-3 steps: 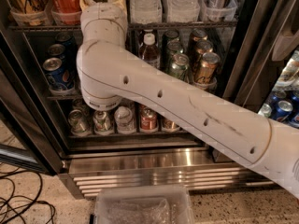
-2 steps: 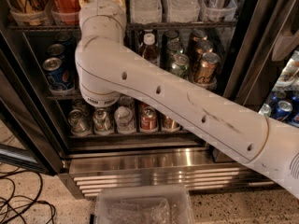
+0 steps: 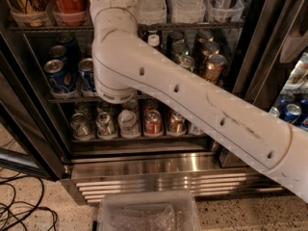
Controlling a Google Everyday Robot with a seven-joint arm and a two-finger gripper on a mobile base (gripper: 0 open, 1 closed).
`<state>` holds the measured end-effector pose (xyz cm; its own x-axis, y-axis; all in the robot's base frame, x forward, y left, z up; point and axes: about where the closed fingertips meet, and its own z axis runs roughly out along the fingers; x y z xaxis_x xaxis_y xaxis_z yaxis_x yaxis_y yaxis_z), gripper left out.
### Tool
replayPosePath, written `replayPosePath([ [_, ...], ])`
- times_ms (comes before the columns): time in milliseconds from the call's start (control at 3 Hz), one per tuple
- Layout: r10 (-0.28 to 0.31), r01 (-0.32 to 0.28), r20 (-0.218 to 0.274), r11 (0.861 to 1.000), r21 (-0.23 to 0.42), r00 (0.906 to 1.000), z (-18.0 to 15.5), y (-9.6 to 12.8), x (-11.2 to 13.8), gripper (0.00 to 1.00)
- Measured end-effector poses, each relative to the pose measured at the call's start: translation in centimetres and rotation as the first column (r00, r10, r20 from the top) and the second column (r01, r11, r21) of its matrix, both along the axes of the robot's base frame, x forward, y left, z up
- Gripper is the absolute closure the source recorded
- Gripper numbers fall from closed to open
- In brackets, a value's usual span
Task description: Pick green can from top shelf of fridge
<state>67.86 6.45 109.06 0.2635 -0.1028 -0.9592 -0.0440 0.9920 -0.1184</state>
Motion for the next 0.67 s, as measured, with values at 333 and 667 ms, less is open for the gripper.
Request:
replayPosePath([
  [333, 0.000, -0.001, 0.052, 1.000, 0.017, 0.9986, 2.5, -2.6, -1.1, 1.00],
  [667, 0.009, -0.012, 0.112, 1.000, 0.027, 0.9937, 5.3, -4.7, -3.0, 1.00],
])
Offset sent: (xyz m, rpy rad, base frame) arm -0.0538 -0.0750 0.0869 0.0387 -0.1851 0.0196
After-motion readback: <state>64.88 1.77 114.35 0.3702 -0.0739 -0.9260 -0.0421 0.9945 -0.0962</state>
